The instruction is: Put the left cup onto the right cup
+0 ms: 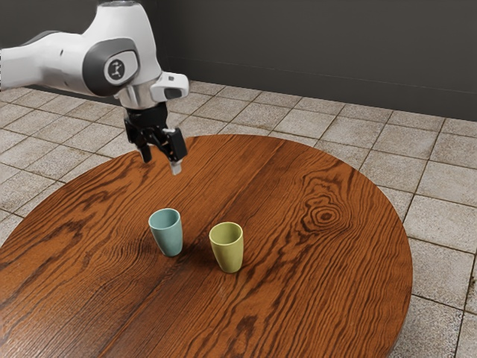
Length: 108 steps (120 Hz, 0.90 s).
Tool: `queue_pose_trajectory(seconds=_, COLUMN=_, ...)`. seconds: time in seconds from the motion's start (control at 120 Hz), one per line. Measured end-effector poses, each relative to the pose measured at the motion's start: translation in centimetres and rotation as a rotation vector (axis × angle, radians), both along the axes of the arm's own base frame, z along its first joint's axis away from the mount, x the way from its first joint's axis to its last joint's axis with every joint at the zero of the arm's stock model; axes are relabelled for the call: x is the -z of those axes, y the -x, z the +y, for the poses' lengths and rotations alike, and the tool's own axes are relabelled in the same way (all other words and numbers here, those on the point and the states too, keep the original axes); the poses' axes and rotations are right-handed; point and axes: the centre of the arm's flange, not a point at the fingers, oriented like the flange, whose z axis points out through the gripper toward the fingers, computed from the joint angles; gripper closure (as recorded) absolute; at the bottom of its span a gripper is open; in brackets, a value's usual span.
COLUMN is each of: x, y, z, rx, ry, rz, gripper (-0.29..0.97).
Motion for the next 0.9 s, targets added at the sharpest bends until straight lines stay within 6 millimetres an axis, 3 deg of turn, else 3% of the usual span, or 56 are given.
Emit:
queue_pose_trajectory(seconds=0.208, x=4.3, y=0.6, z=0.5, rx=-0.015, ry=0.004, rz=0.017, gripper=0.00)
queue_pose_trajectory(seconds=0.458, x=7.9, y=-0.9, z=1.4, rx=-0.046, ry=0.005, rz=0.032, gripper=0.00)
queue_pose_trajectory(seconds=0.9, x=12.5, y=-1.7, z=1.8, rx=-0.058, ry=-0.007, rz=0.038, gripper=0.05)
